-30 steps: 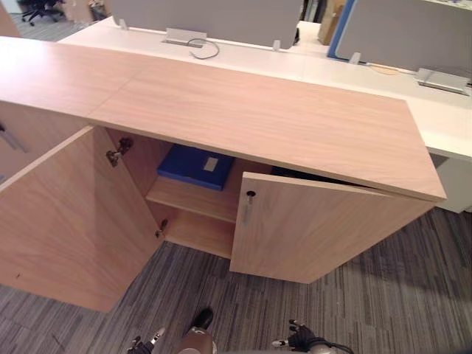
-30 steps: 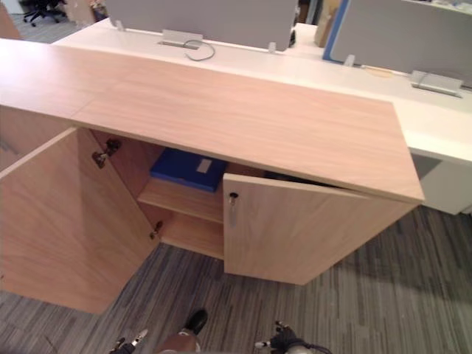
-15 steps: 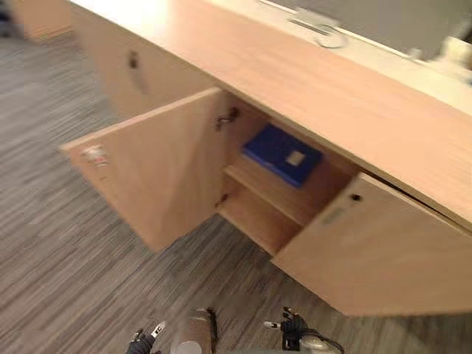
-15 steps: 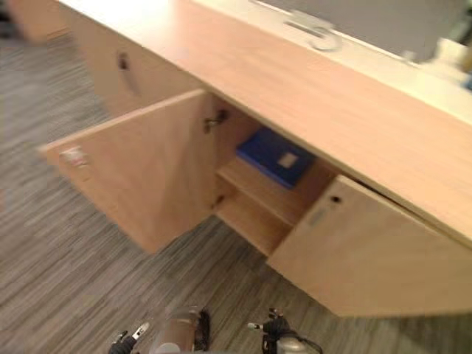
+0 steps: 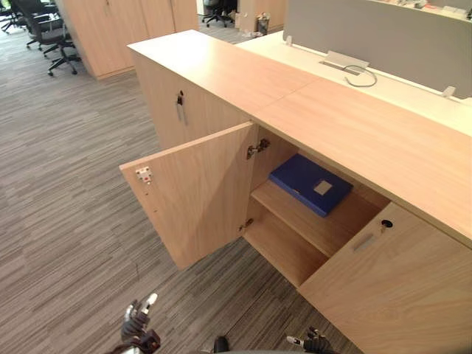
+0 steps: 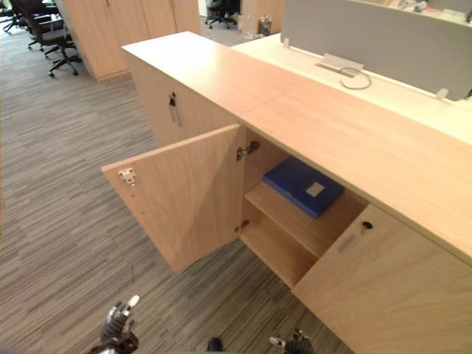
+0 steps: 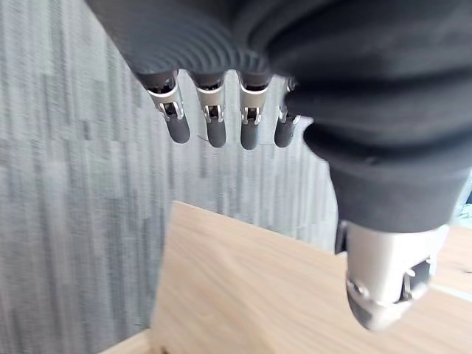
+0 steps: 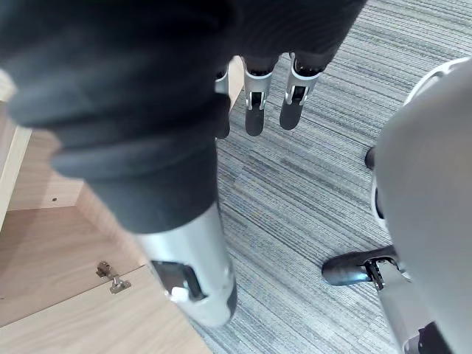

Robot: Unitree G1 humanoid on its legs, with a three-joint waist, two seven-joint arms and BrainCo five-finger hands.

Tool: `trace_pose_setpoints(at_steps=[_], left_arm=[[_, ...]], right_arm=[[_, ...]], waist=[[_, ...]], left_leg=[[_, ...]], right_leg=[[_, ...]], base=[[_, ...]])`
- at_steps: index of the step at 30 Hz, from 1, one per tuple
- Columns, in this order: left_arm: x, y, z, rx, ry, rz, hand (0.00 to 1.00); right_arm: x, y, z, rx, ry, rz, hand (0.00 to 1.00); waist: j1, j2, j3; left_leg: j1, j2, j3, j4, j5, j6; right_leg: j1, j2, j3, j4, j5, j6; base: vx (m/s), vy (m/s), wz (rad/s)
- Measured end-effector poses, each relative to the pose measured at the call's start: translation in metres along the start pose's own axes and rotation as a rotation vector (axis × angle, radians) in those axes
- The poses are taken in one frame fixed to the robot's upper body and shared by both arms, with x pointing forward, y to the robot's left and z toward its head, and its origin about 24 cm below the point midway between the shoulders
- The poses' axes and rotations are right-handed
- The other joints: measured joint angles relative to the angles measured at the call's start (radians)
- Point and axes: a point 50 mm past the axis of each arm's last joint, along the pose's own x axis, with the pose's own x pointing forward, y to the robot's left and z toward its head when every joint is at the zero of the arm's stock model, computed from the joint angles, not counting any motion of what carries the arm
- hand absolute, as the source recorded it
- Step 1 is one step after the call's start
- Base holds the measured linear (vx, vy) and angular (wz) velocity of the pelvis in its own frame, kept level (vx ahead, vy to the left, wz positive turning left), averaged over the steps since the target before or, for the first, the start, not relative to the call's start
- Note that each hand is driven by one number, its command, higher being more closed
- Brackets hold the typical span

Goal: Walk over to the cabinet, pick up the folder, carry it to the office cabinet, place the folder inside the office cabinet, then close the office cabinet door

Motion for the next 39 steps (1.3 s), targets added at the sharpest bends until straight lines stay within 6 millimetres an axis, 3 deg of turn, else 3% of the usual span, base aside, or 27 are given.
trace_pose_setpoints(at_steps=[5, 7, 9, 11, 12, 13, 16, 17, 18, 19, 20, 21, 22, 24, 27, 32, 39], left_arm=[[-0.001, -0.003, 0.021, -0.069, -0.095, 0.0, 0.0], [-0.005, -0.008, 0.047, -0.09, -0.212, 0.005, 0.0], [-0.007, -0.001, 0.065, -0.089, -0.291, 0.039, 0.0], [-0.007, 0.012, 0.078, -0.079, -0.342, 0.101, 0.0], [-0.007, 0.016, 0.086, -0.08, -0.369, 0.135, 0.0], [-0.007, 0.023, 0.094, -0.062, -0.392, 0.178, 0.0], [-0.007, 0.035, 0.117, 0.028, -0.441, 0.227, 0.0], [-0.008, 0.038, 0.129, 0.079, -0.472, 0.233, 0.0], [-0.008, 0.039, 0.138, 0.106, -0.499, 0.243, 0.0], [-0.008, 0.039, 0.141, 0.115, -0.507, 0.251, 0.0], [-0.007, 0.044, 0.15, 0.123, -0.522, 0.277, 0.0], [-0.009, 0.052, 0.16, 0.136, -0.546, 0.312, 0.0], [-0.01, 0.055, 0.163, 0.143, -0.551, 0.329, 0.0], [-0.012, 0.064, 0.165, 0.151, -0.547, 0.371, 0.0], [-0.011, 0.071, 0.162, 0.175, -0.525, 0.402, 0.0], [-0.003, 0.073, 0.149, 0.198, -0.453, 0.397, 0.0], [0.024, 0.055, 0.13, 0.286, -0.311, 0.297, 0.0]], right_arm=[[0.0, 0.002, -0.001, -0.017, 0.003, 0.015, 0.0], [0.001, -0.001, 0.004, -0.03, -0.011, 0.014, 0.0], [0.001, -0.004, 0.01, -0.061, -0.026, 0.011, 0.0], [0.002, -0.001, 0.014, -0.114, -0.035, 0.024, 0.0], [0.003, 0.001, 0.016, -0.137, -0.037, 0.035, 0.0], [0.004, 0.001, 0.02, -0.152, -0.042, 0.041, 0.0], [0.003, -0.002, 0.017, -0.151, -0.03, 0.039, 0.0], [0.003, -0.004, 0.018, -0.158, -0.031, 0.037, 0.0], [0.003, -0.01, 0.016, -0.163, -0.025, 0.027, 0.0], [0.002, -0.013, 0.016, -0.154, -0.025, 0.02, 0.0], [0.001, -0.008, 0.01, -0.146, -0.008, 0.035, 0.0], [0.0, 0.003, 0.001, -0.129, 0.014, 0.068, 0.0], [-0.001, 0.005, -0.001, -0.128, 0.021, 0.079, 0.0], [0.0, 0.004, 0.0, -0.115, 0.025, 0.084, 0.0], [-0.001, 0.001, -0.003, -0.089, 0.035, 0.082, 0.0], [-0.003, -0.003, -0.01, -0.084, 0.052, 0.076, 0.0], [-0.002, -0.013, -0.008, -0.105, 0.049, 0.067, 0.0]], waist=[[-0.008, 0.001, -0.005], [-0.007, 0.013, 0.014], [0.001, 0.043, 0.02], [0.003, 0.038, 0.023], [0.005, 0.027, 0.034], [0.015, 0.037, 0.036], [-0.008, 0.025, 0.035], [-0.009, 0.029, 0.023], [-0.013, 0.052, 0.005], [-0.016, 0.067, -0.006], [-0.019, 0.038, -0.022], [-0.022, 0.003, -0.045], [-0.02, -0.005, -0.048], [-0.013, -0.004, -0.051], [-0.003, -0.002, -0.059], [0.003, 0.007, -0.084], [-0.001, 0.022, -0.093]], left_leg=[[0.0, 0.004, 0.014, 0.046, -0.02, 0.016], [-0.13, 0.061, 0.046, 0.376, -0.168, 0.007], [-0.206, 0.128, 0.074, 0.567, -0.231, -0.019], [-0.231, 0.146, 0.076, 0.627, -0.236, -0.028], [-0.25, 0.161, 0.072, 0.683, -0.279, -0.039], [-0.275, 0.23, 0.064, 0.763, -0.338, -0.041], [-0.243, 0.351, -0.003, 0.722, -0.363, -0.116], [-0.209, 0.398, -0.035, 0.648, -0.344, -0.148], [-0.179, 0.431, -0.059, 0.568, -0.313, -0.184], [-0.162, 0.437, -0.053, 0.523, -0.261, -0.244], [-0.154, 0.384, -0.033, 0.5, -0.24, -0.28], [-0.158, 0.337, -0.021, 0.483, -0.238, -0.262], [-0.158, 0.323, -0.011, 0.482, -0.24, -0.256], [-0.153, 0.287, 0.014, 0.469, -0.241, -0.231], [-0.103, 0.254, 0.055, 0.412, -0.223, -0.207], [-0.048, 0.238, 0.097, 0.339, -0.191, -0.203], [0.012, 0.219, 0.113, 0.181, -0.094, -0.199]], right_leg=[[0.008, -0.004, 0.0, 0.018, 0.0, 0.0], [0.009, 0.004, -0.001, 0.047, 0.0, 0.0], [0.009, 0.034, 0.005, 0.044, -0.002, -0.001], [0.006, 0.034, 0.038, 0.032, -0.017, -0.013], [0.0, 0.029, 0.082, 0.007, -0.025, -0.01], [-0.019, 0.032, 0.115, 0.004, -0.032, 0.001], [-0.036, 0.004, 0.146, 0.034, -0.032, 0.003], [-0.05, -0.01, 0.161, 0.041, -0.035, 0.026], [-0.057, -0.019, 0.167, 0.043, -0.036, 0.057], [-0.061, -0.025, 0.168, 0.045, -0.034, 0.072], [-0.064, -0.077, 0.174, 0.043, -0.017, 0.088], [-0.069, -0.117, 0.174, 0.02, 0.018, 0.081], [-0.071, -0.13, 0.175, 0.009, 0.041, 0.081], [-0.08, -0.16, 0.178, -0.011, 0.123, 0.076], [-0.086, -0.189, 0.19, -0.02, 0.173, 0.076], [-0.091, -0.204, 0.191, -0.022, 0.174, 0.077], [-0.109, -0.202, 0.19, -0.035, 0.172, 0.077]], base=[[0.03, -0.002, -0.01], [-0.04, -0.065, -0.12], [-0.07, -0.08, -0.63], [-0.08, -0.075, -0.84], [-0.07, -0.034, -0.99], [-0.06, -0.008, -0.99], [-0.04, 0.085, -0.43], [-0.07, 0.22, -0.23], [-0.05, 0.378, -0.16], [0.03, 0.413, 0.05], [0.07, 0.481, 0.16], [0.07, 0.36, 0.1], [0.06, 0.249, -0.04], [0.03, 0.256, -0.1], [0.02, 0.175, -0.23], [-0.02, 0.015, -0.23], [-0.07, -0.049, -0.07]])
